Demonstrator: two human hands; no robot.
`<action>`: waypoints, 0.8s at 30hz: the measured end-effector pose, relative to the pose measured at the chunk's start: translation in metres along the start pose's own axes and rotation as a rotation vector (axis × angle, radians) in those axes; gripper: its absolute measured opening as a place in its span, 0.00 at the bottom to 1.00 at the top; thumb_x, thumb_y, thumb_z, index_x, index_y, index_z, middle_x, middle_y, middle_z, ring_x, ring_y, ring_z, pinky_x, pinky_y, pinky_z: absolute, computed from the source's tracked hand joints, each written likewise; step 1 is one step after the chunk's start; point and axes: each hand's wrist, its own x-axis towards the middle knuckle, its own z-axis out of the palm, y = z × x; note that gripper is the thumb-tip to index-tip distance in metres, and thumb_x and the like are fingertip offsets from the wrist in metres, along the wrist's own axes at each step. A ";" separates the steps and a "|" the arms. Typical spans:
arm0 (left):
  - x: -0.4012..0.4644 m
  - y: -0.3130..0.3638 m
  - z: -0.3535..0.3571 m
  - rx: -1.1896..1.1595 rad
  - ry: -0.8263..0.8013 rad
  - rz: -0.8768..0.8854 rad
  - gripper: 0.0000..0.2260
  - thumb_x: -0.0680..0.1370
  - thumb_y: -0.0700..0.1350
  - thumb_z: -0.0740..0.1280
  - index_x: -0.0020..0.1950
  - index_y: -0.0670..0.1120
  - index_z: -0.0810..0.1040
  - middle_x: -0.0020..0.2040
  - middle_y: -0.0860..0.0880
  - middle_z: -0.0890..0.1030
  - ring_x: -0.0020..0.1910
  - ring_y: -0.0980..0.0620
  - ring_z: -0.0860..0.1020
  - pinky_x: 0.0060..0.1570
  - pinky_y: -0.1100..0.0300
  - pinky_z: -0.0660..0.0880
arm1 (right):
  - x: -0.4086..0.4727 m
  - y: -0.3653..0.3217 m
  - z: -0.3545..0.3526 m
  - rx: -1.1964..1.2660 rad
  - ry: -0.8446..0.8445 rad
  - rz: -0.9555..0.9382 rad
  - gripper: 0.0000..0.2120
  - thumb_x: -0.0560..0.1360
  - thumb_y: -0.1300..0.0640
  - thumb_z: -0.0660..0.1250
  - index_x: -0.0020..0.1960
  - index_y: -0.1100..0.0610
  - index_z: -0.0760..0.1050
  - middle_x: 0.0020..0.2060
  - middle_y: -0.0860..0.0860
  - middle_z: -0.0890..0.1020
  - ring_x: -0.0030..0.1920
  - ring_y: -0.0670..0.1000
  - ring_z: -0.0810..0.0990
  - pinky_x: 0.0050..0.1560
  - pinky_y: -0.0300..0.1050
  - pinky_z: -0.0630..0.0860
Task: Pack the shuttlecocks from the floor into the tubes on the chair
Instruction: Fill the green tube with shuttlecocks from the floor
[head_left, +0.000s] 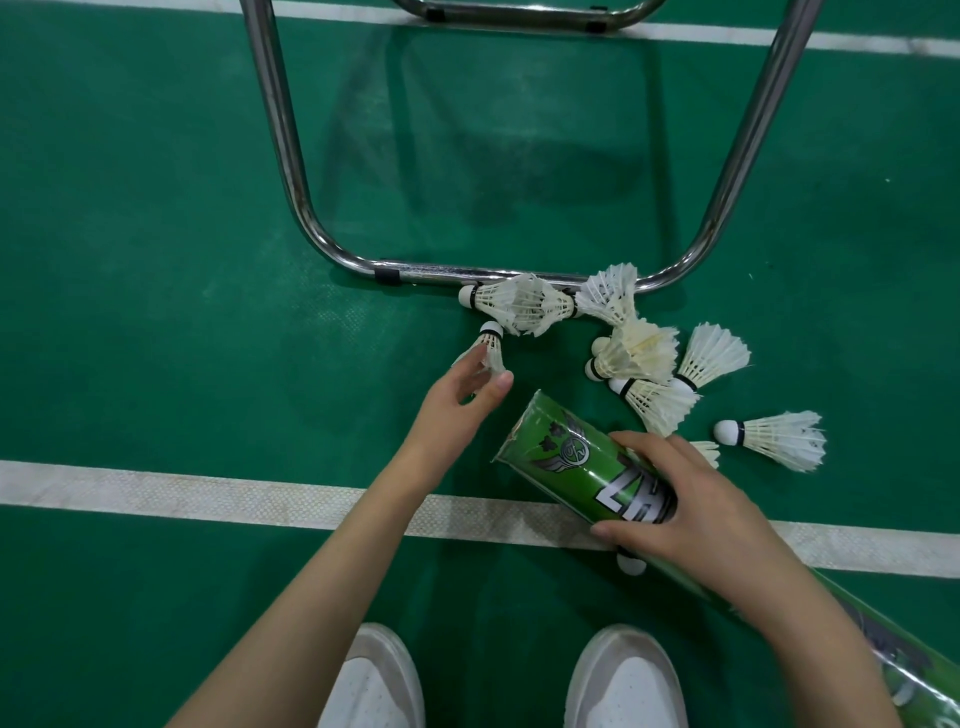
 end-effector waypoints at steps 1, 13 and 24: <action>-0.002 0.001 0.000 -0.033 0.020 0.000 0.24 0.78 0.47 0.64 0.73 0.47 0.64 0.65 0.51 0.73 0.61 0.60 0.71 0.56 0.73 0.68 | 0.000 0.001 0.000 -0.002 0.000 0.001 0.33 0.60 0.38 0.72 0.62 0.35 0.62 0.48 0.34 0.68 0.49 0.44 0.74 0.49 0.51 0.75; -0.038 -0.003 -0.016 -0.139 0.212 0.068 0.06 0.77 0.44 0.65 0.50 0.47 0.81 0.47 0.53 0.83 0.47 0.59 0.80 0.54 0.63 0.75 | -0.002 0.003 0.001 0.014 0.005 0.008 0.33 0.59 0.38 0.72 0.61 0.35 0.63 0.50 0.37 0.70 0.50 0.45 0.75 0.49 0.51 0.75; -0.053 0.009 -0.013 -0.067 0.103 0.127 0.06 0.78 0.43 0.64 0.43 0.43 0.77 0.37 0.53 0.77 0.36 0.59 0.73 0.38 0.71 0.69 | -0.002 0.000 0.001 0.006 -0.011 0.018 0.33 0.60 0.38 0.72 0.62 0.35 0.63 0.50 0.36 0.69 0.50 0.44 0.74 0.49 0.50 0.75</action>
